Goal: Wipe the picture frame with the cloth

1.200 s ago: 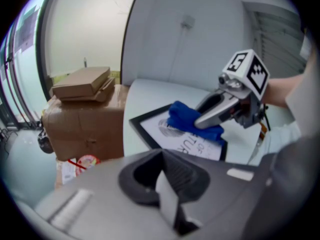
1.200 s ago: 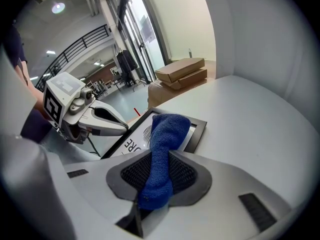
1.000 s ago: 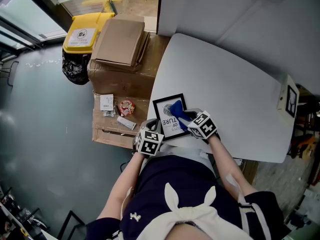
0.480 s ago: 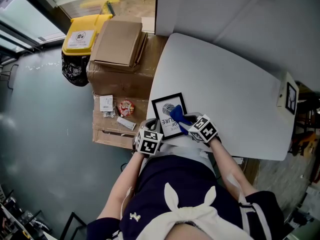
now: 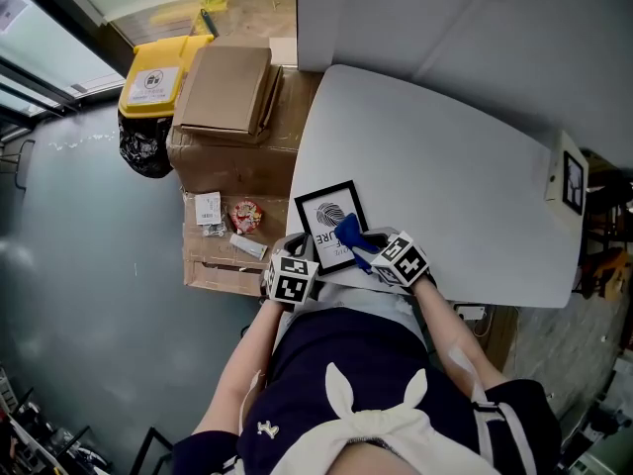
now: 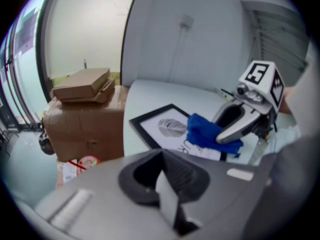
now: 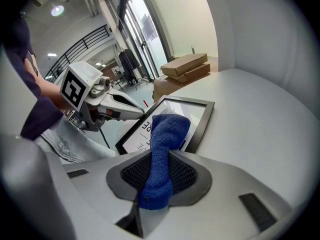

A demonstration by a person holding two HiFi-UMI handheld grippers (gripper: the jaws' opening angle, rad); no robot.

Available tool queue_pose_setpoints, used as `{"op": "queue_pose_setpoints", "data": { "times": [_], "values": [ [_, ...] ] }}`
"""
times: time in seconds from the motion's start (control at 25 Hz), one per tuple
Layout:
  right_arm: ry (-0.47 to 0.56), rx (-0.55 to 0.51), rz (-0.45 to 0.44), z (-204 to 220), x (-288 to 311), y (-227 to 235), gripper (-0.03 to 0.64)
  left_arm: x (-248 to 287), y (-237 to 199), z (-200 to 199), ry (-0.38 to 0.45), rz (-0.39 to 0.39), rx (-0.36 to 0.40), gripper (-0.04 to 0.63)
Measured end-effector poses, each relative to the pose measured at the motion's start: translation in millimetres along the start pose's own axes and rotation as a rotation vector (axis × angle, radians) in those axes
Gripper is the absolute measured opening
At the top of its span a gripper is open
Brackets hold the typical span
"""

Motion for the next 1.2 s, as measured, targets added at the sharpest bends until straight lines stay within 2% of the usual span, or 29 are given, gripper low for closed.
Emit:
{"op": "queue_pose_setpoints", "data": {
  "times": [0.36, 0.8, 1.2],
  "values": [
    [0.042, 0.051, 0.032, 9, -2, -4, 0.084, 1, 0, 0, -0.006, -0.001, 0.023, 0.005],
    [0.045, 0.071, 0.082, 8, 2, -11, 0.084, 0, 0, -1, -0.015, 0.005, 0.028, 0.005],
    [0.048, 0.088, 0.054, 0, 11, -24, 0.084, 0, 0, -2, -0.013, 0.012, 0.035, 0.005]
  ]
}}
Point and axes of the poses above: the fingertips, and each gripper's own axes: x forward along the fingers, y to its right, z out of its underside, the point moved 6 cm from there along -x, backward along the fingers, and after that the axes turned 1 degree about y, right-handed, at the moved point
